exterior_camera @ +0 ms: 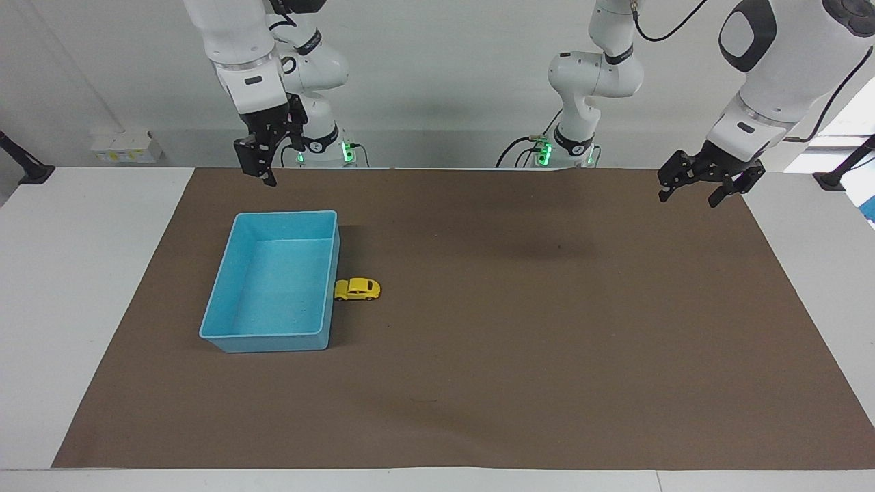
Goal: Wind up and store yellow beetle car
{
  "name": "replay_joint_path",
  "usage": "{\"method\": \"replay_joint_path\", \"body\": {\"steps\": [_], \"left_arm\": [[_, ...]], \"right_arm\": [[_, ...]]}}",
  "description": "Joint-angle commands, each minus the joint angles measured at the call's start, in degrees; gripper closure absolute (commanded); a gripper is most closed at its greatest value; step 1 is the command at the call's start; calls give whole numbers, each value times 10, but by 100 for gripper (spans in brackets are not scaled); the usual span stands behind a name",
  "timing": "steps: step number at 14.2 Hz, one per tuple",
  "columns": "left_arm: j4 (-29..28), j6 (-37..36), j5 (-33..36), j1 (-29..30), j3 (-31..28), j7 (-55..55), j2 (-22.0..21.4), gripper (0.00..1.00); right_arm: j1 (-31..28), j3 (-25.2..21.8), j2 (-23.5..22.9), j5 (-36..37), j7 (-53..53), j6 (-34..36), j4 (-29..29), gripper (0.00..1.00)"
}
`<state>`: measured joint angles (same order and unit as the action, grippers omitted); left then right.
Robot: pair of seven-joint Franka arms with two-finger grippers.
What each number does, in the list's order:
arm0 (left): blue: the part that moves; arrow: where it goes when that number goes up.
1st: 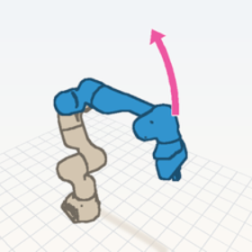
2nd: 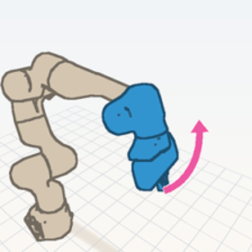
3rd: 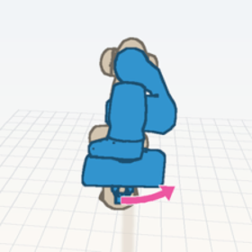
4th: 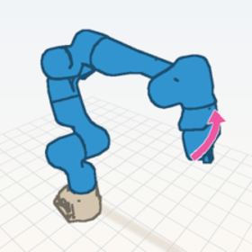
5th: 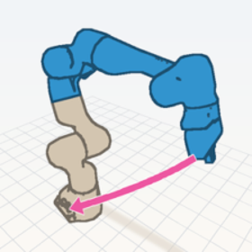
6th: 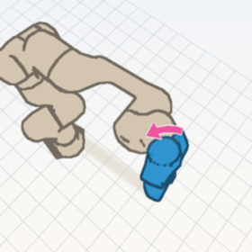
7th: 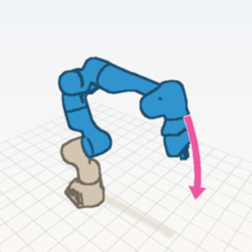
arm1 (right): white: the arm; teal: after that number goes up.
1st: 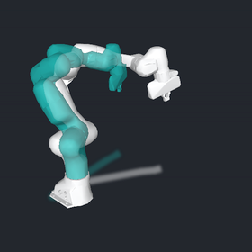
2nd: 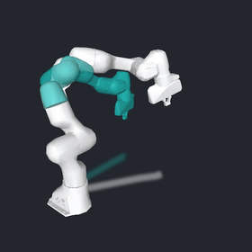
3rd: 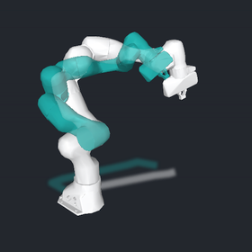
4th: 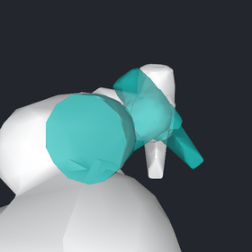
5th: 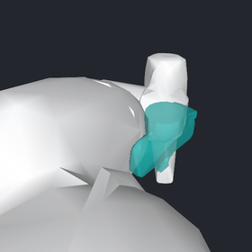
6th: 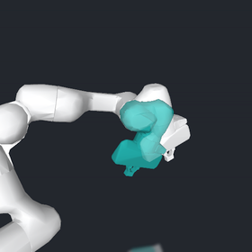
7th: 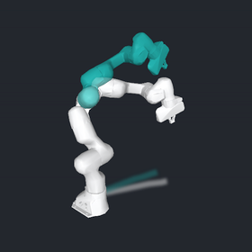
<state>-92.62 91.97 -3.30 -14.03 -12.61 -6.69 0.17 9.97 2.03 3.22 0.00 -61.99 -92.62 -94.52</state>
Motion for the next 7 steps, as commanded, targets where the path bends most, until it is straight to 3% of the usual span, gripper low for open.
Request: {"method": "replay_joint_path", "body": {"steps": [1,4,7], "left_arm": [[7,-7,37,-6,-2,10,-1,0],[38,-35,22,1,-1,26,18,0],[34,-16,13,1,-2,50,14,0]], "right_arm": [[14,1,-29,9,-46,-52,-37,0],[26,1,-72,9,-102,-100,-61,0],[36,1,-73,11,-102,-156,-109,0]]}}
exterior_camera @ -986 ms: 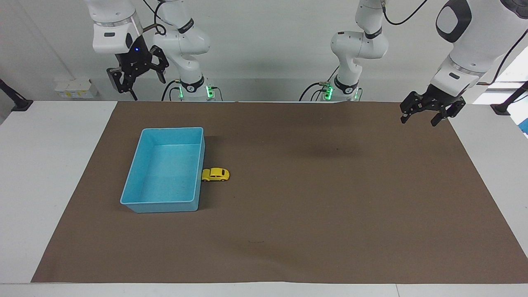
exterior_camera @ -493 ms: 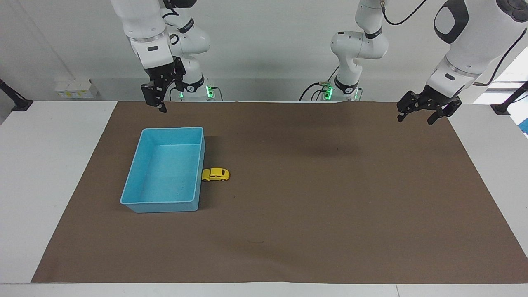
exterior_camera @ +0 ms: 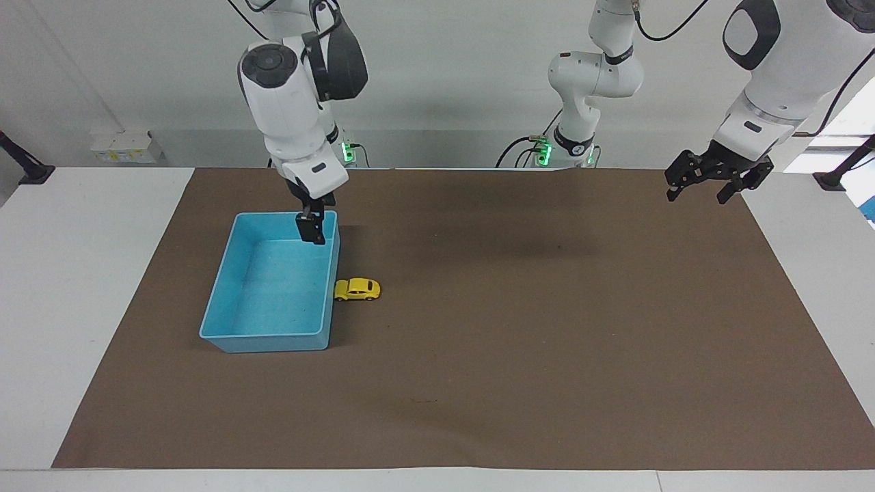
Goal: Wind up and store yellow beetle car
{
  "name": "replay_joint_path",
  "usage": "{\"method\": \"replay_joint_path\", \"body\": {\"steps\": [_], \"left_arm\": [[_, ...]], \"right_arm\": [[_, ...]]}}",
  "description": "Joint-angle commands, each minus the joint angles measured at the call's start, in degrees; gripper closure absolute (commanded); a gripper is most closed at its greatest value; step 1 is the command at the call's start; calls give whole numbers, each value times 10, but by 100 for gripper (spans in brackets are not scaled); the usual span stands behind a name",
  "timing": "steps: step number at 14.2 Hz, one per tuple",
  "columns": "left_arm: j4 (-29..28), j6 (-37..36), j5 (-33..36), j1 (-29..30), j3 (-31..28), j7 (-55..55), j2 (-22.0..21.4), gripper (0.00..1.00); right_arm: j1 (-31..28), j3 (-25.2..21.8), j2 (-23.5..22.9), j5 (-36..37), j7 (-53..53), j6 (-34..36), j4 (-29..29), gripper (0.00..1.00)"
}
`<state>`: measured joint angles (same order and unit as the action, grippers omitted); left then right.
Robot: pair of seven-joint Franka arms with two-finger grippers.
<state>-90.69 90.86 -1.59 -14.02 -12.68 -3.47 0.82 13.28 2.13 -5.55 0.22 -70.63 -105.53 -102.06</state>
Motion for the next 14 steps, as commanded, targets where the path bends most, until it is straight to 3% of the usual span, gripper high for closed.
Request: {"method": "replay_joint_path", "body": {"steps": [1,8,14], "left_arm": [[6,-2,-4,1,-2,21,4,0],[6,-12,-5,0,-2,19,2,0],[6,-12,-5,0,-2,19,2,0]], "right_arm": [[6,0,16,9,-15,-41,-47,0],[9,-1,15,11,-14,-170,-154,0],[17,-1,-24,16,-11,-226,-164,0]]}}
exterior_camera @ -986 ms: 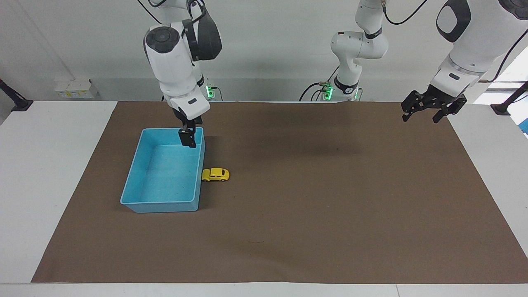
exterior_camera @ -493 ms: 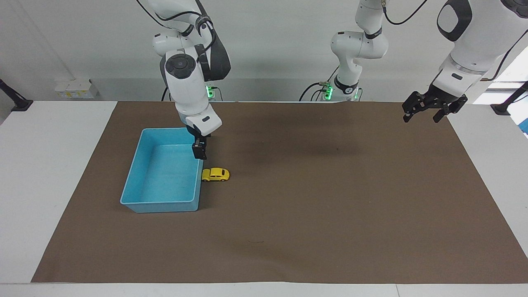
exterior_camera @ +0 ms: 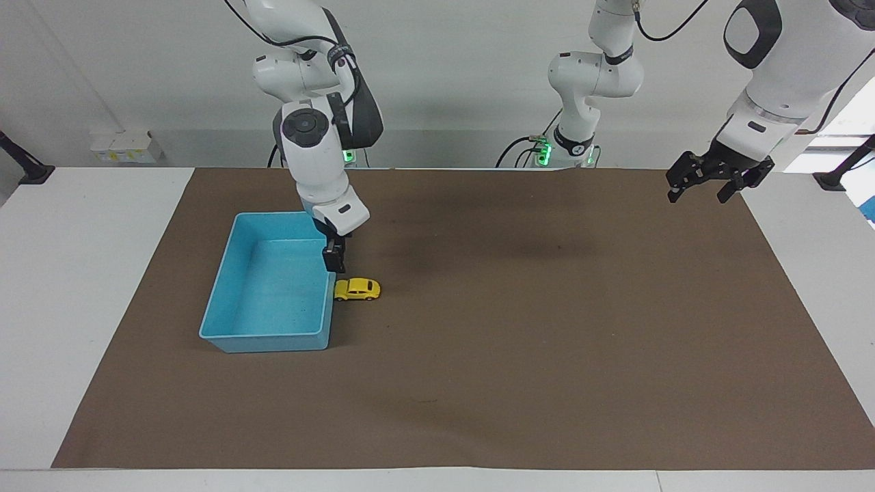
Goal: Wind up and store yellow beetle car
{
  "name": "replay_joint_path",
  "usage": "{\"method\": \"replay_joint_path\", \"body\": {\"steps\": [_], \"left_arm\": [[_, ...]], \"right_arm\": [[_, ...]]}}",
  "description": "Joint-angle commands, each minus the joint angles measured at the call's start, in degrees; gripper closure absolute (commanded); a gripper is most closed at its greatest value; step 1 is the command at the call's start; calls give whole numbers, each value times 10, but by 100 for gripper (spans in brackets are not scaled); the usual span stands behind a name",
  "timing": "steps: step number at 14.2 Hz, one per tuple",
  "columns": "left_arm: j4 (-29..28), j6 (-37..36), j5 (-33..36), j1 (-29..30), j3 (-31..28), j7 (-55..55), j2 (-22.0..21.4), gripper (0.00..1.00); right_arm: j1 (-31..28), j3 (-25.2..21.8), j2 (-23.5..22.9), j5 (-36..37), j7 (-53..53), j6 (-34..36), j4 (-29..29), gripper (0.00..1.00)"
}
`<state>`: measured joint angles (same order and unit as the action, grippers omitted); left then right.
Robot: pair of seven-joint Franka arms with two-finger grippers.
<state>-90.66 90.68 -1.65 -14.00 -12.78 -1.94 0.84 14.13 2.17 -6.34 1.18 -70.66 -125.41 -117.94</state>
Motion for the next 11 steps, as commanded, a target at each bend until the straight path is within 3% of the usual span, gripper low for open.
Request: {"method": "replay_joint_path", "body": {"steps": [1,8,9,11], "left_arm": [[6,-9,-5,0,-1,4,2,0],[6,-10,-5,0,-1,4,2,0],[6,-10,-5,0,-1,4,2,0],[6,-9,-5,0,-1,4,2,0]], "right_arm": [[12,-1,-24,7,-10,-36,-5,0],[13,-1,-67,22,-10,-77,-5,0],[13,-1,-67,25,-10,-79,-5,5],[12,-1,-69,25,-10,-79,-5,5]]}}
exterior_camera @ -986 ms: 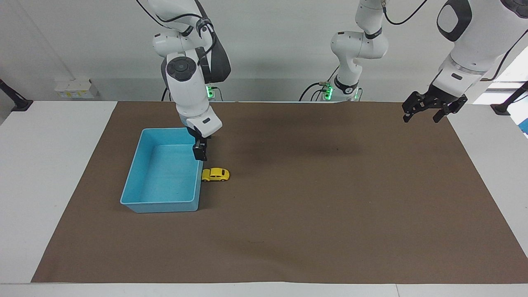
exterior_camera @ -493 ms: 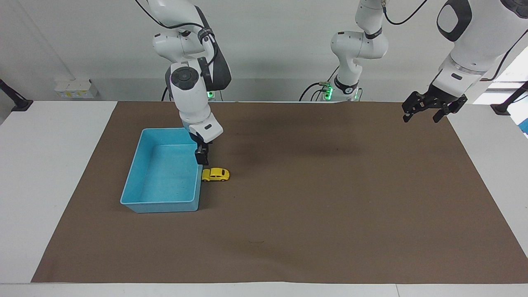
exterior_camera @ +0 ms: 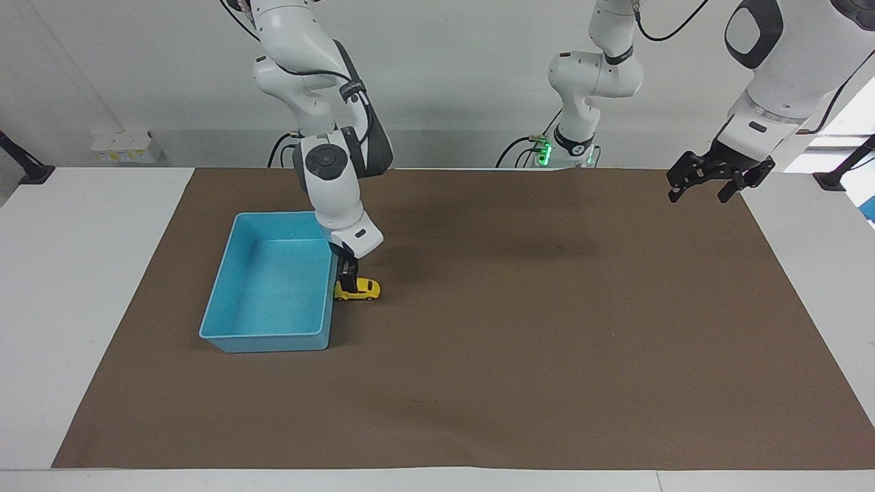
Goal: Wind up and store yellow beetle car
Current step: 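Lower the right gripper onto the yellow car beside the bin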
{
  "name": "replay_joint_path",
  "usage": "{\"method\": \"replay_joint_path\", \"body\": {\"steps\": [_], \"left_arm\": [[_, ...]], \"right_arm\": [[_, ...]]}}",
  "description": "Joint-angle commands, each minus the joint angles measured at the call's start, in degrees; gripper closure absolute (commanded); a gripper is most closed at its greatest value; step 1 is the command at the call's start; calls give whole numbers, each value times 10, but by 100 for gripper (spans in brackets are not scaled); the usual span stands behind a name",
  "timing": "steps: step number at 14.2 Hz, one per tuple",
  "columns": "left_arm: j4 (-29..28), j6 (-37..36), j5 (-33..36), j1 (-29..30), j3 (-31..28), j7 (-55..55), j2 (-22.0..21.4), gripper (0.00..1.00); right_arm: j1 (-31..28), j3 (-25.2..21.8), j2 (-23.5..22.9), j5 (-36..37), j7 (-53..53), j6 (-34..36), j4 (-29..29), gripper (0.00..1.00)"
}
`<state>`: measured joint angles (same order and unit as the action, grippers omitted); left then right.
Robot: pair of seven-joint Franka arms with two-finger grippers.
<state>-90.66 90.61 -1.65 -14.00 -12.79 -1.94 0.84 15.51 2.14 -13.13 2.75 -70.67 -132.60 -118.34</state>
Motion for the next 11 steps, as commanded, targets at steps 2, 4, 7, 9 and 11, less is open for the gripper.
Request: {"method": "replay_joint_path", "body": {"steps": [2,4,7,9,11], "left_arm": [[6,-10,-5,0,-1,4,2,0],[6,-10,-5,1,-1,4,2,0],[6,-10,-5,0,-1,4,2,0],[6,-10,-5,0,-1,4,2,0],[6,-10,-5,1,-1,4,2,0]], "right_arm": [[-2,-1,-14,10,-10,-20,-1,17],[-1,-1,-21,15,-10,-28,-1,30],[-1,-1,-21,20,-11,-28,0,50],[-1,-1,-21,23,-11,-27,0,80],[-1,-1,-24,23,-11,-23,7,95]]}}
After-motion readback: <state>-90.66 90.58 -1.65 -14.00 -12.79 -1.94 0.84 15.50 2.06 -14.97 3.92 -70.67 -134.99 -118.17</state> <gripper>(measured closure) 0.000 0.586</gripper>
